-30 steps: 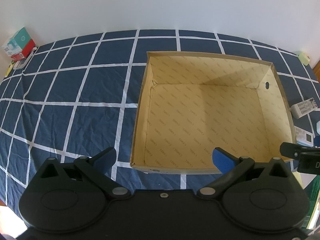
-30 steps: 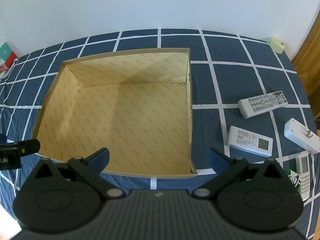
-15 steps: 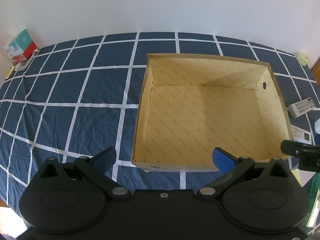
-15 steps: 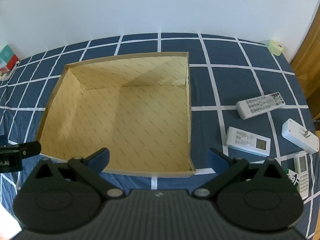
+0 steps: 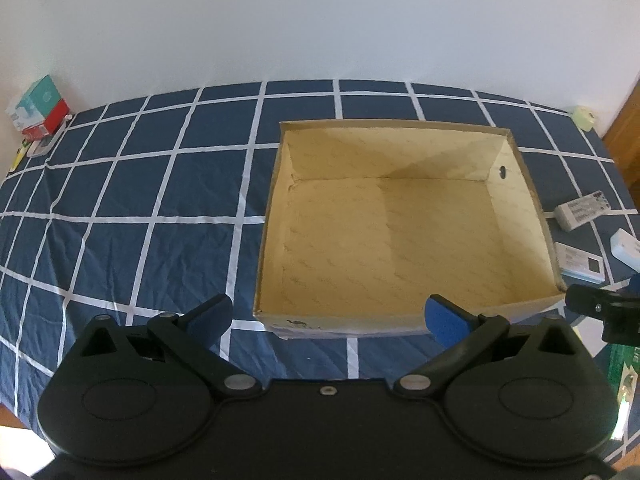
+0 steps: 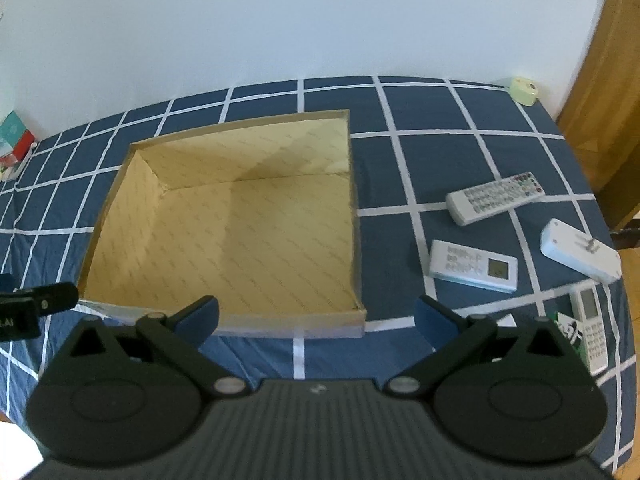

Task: Organize objects
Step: 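Move the right gripper toward the white TV remote beside the box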

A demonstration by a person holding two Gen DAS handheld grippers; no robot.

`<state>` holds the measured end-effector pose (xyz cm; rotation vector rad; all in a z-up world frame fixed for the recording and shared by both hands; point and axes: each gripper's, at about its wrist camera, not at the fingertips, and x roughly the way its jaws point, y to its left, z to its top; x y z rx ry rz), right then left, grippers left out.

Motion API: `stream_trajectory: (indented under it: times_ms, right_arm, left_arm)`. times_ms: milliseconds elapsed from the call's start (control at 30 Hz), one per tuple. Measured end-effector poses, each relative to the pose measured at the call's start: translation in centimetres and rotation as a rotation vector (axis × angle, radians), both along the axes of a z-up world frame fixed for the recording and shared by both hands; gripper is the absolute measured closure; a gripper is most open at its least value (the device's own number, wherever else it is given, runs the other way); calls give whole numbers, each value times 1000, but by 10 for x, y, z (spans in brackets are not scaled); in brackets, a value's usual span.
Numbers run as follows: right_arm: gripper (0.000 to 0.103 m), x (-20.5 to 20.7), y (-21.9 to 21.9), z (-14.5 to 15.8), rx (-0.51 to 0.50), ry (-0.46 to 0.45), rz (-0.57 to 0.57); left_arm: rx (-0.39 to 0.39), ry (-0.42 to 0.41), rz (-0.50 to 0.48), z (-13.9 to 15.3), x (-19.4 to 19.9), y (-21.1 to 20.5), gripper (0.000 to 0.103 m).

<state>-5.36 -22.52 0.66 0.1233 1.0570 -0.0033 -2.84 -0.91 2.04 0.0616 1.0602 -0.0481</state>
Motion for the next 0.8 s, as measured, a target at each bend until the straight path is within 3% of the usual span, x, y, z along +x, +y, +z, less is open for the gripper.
stream_trajectory:
  times_ms: [400, 800]
  right_arm:
    - [0, -29, -46, 6, 7, -2, -82]
    - [0, -36, -133, 7, -1, 5, -105]
  left_arm:
    - [-9, -17, -73, 6, -11, -42, 0]
    - [-8, 7, -66, 2, -15, -120, 0]
